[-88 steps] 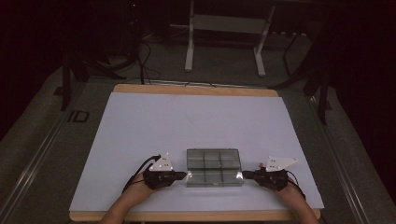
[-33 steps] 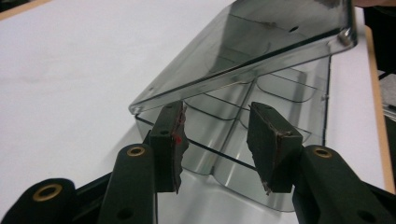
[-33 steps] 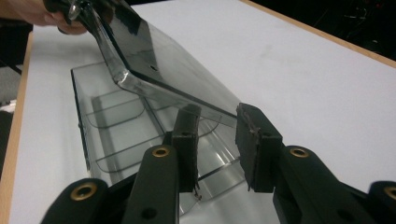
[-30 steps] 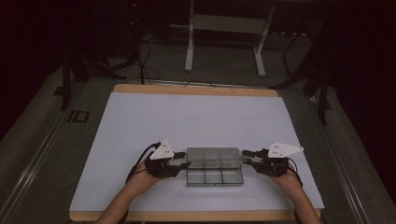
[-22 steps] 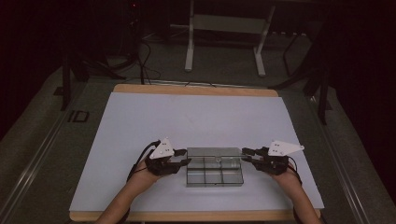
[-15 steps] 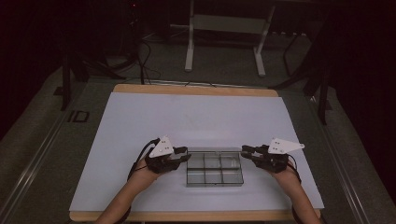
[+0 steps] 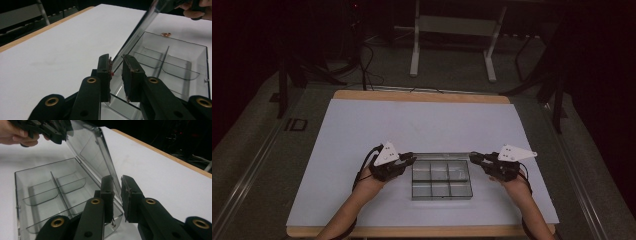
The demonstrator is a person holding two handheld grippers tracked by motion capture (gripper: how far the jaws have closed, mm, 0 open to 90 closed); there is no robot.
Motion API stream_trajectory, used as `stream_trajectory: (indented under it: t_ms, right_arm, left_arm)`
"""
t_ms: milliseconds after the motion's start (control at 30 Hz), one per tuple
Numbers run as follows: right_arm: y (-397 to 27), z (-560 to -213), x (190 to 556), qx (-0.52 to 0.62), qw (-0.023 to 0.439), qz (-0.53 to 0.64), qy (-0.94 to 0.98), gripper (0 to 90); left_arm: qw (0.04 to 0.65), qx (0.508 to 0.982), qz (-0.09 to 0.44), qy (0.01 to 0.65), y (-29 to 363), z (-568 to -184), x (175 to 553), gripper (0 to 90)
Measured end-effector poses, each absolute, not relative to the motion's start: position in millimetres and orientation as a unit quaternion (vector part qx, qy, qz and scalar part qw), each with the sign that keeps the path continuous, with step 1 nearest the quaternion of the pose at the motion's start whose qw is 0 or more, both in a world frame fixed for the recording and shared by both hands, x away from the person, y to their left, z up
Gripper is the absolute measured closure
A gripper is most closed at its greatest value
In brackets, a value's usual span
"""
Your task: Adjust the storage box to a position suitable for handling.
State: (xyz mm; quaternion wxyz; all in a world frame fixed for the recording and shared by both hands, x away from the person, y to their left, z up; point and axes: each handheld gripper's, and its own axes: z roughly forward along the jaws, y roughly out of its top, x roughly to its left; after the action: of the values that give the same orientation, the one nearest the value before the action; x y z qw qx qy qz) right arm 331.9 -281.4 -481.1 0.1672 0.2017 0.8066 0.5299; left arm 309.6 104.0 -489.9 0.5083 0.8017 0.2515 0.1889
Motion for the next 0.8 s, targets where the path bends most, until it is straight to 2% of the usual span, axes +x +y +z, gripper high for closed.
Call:
stream_trajectory:
  t_ms: [167, 800]
  right_arm:
    - [-280, -481, 335, 0.21, 0.174, 0.532, 0.802, 81.8]
    - [-272, -486, 345, 0.242, 0.185, 0.541, 0.784, 80.4]
  left_arm:
    - [0.508, 0.797, 0.195, 0.262, 103, -491, 313, 81.0]
    - [0.513, 0.784, 0.197, 0.288, 97, -498, 325, 81.0]
